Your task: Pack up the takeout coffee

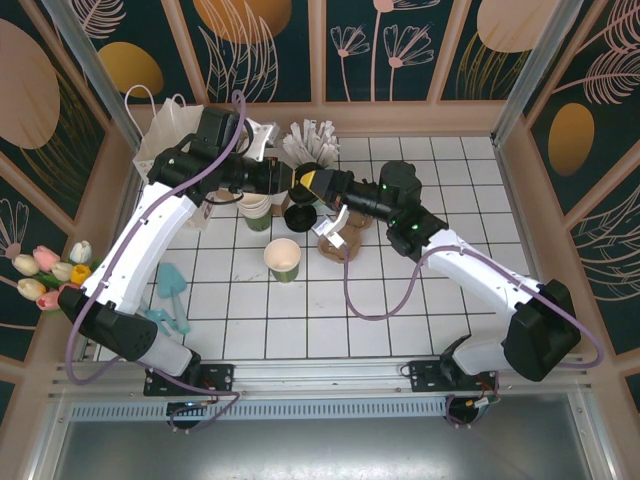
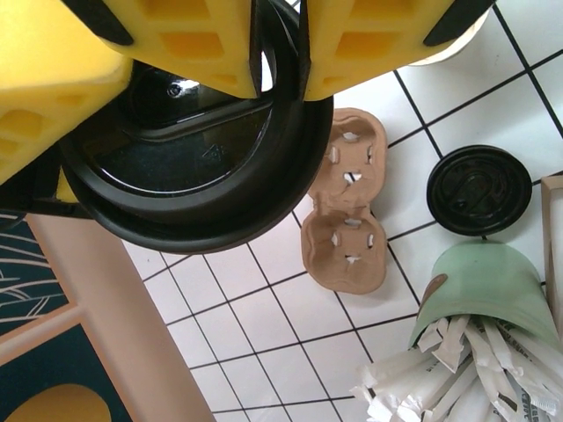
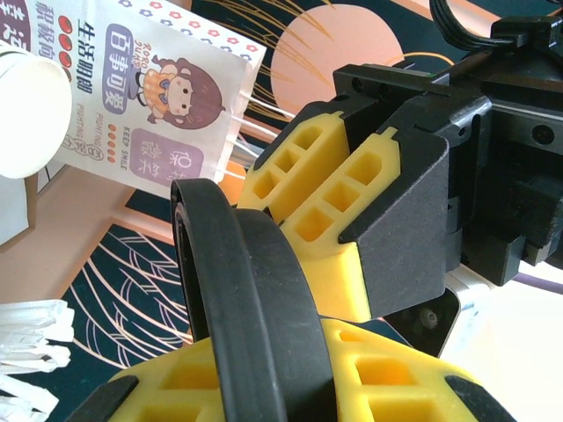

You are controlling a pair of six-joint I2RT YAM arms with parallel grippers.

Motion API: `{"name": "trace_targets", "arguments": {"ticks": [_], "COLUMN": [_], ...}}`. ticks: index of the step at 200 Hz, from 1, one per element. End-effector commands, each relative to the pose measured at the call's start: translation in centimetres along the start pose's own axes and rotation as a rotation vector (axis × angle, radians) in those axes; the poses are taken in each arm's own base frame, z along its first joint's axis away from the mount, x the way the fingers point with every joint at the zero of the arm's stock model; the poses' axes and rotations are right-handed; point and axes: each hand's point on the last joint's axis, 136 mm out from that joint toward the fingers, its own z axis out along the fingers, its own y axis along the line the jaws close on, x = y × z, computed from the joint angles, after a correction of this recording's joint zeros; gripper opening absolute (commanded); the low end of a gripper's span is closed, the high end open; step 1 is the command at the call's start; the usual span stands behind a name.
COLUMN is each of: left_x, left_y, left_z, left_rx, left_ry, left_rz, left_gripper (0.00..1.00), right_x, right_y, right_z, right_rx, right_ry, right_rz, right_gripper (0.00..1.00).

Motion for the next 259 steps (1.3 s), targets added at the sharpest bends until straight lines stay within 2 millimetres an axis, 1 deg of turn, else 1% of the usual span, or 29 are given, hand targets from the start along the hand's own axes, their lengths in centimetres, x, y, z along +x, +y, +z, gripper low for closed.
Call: {"name": "trace_targets", "arguments": {"ticks": [1, 12, 34, 46, 57, 87, 109, 122, 127, 131, 135, 141, 148, 155, 161, 168, 171, 173, 175, 184, 190, 202, 215, 223, 232, 238, 240, 244, 259], "left_x": [2.2, 2.3, 2.3, 2.2, 2.2, 2.2, 2.0, 1.7, 1.4, 1.3, 1.1, 0.9, 0.6, 0.3, 0.1, -0.2, -0.3, -0.3, -0.4, -0.6, -0.7, -0.8, -0.5, -0.3, 0.1, 0.5, 0.2, 0.2, 0.5], "left_y": [-1.3, -1.0, -0.7, -0.9, -1.0, -1.3, -1.3, -1.1, -1.0, -0.8, -0.8, -0.6, -0.4, -0.1, 0.0, 0.3, 0.4, 0.4, 0.5, 1.0, 1.4, 1.9, 2.6, 3.0, 3.5, 3.8, 3.7, 3.8, 4.2], "left_z": [0.7, 0.8, 0.7, 0.7, 0.9, 1.1, 1.1, 1.1, 1.1, 1.1, 1.1, 1.2, 1.2, 1.3, 1.3, 1.2, 1.2, 1.2, 1.2, 1.1, 1.1, 1.0, 1.2, 1.3, 1.4, 1.4, 1.5, 1.6, 1.6], "left_rx": [0.078, 0.066, 0.042, 0.055, 0.062, 0.083, 0.083, 0.067, 0.059, 0.05, 0.045, 0.036, 0.02, 0.004, -0.006, -0.022, -0.027, -0.032, -0.037, -0.064, -0.086, -0.115, -0.142, -0.156, -0.171, -0.179, -0.174, -0.175, -0.183], "left_ry": [0.107, 0.118, 0.119, 0.121, 0.125, 0.132, 0.123, 0.108, 0.096, 0.09, 0.083, 0.073, 0.059, 0.051, 0.044, 0.033, 0.029, 0.026, 0.023, 0.012, 0.005, -0.007, -0.013, -0.017, -0.017, -0.011, -0.028, -0.034, -0.045], "left_rz": [0.021, 0.023, 0.028, 0.031, 0.027, 0.025, 0.027, 0.021, 0.022, 0.02, 0.02, 0.019, 0.015, 0.012, 0.01, 0.006, 0.006, 0.004, 0.005, 0.003, 0.001, -0.001, -0.01, -0.017, -0.029, -0.04, -0.036, -0.037, -0.05], "left_gripper": [0.25, 0.31, 0.31, 0.27, 0.2, 0.12, 0.0, 0.0, 0.0, 0.0, 0.0, 0.0, 0.0, 0.0, 0.0, 0.0, 0.0, 0.0, 0.0, 0.0, 0.0, 0.0, 0.0, 0.0, 0.0, 0.0, 0.0, 0.0, 0.0], "right_x": [-0.3, -0.2, -0.2, -0.3, -0.6, -0.8, -0.8, -0.5, -0.2, -0.1, 0.0, 0.3, 0.4, 0.3, 0.2, 0.1, 0.1, 0.1, 0.0, -0.2, -0.5, -1.3, -1.9, -2.1, -2.2, -2.2, -2.1, -2.0, -1.4], "right_y": [-2.9, -3.1, -3.2, -3.1, -3.2, -3.1, -3.3, -3.2, -3.0, -2.8, -2.6, -2.1, -1.4, -0.9, -0.6, -0.8, -1.0, -1.2, -1.3, -1.9, -2.2, -3.2, -4.9, -5.9, -6.6, -6.7, -6.8, -6.9, -6.1], "right_z": [0.5, 0.5, 0.5, 0.5, 0.5, 0.5, 0.4, 0.5, 0.7, 0.8, 1.0, 1.4, 1.7, 1.8, 1.8, 1.8, 1.8, 1.7, 1.7, 1.3, 0.9, 0.2, -0.9, -1.6, -2.2, -2.5, -2.5, -2.7, -2.9], "right_rx": [0.079, 0.079, 0.077, 0.076, 0.08, 0.077, 0.084, 0.073, 0.053, 0.033, 0.01, -0.032, -0.084, -0.123, -0.15, -0.169, -0.179, -0.183, -0.191, -0.208, -0.215, -0.174, -0.073, -0.015, 0.021, 0.03, 0.036, 0.042, 0.059], "right_ry": [-0.028, -0.029, -0.029, -0.034, -0.043, -0.048, -0.045, -0.02, 0.001, 0.017, 0.035, 0.072, 0.114, 0.136, 0.153, 0.166, 0.166, 0.165, 0.16, 0.137, 0.108, 0.051, -0.013, -0.046, -0.072, -0.077, -0.078, -0.078, -0.046], "right_rz": [-0.297, -0.308, -0.322, -0.329, -0.33, -0.332, -0.309, -0.266, -0.234, -0.198, -0.156, -0.078, 0.01, 0.108, 0.219, 0.374, 0.44, 0.491, 0.533, 0.736, 0.837, 0.973, 1.092, 1.183, 1.276, 1.35, 1.374, 1.405, 1.598], "right_gripper": [0.0, 0.0, 0.0, 0.0, 0.0, 0.0, 0.0, 0.0, 0.07, 0.15, 0.26, 0.46, 0.62, 0.72, 0.76, 0.81, 0.86, 0.94, 0.98, 0.99, 0.99, 0.99, 0.99, 0.99, 0.99, 0.99, 0.99, 0.99, 0.99]}}
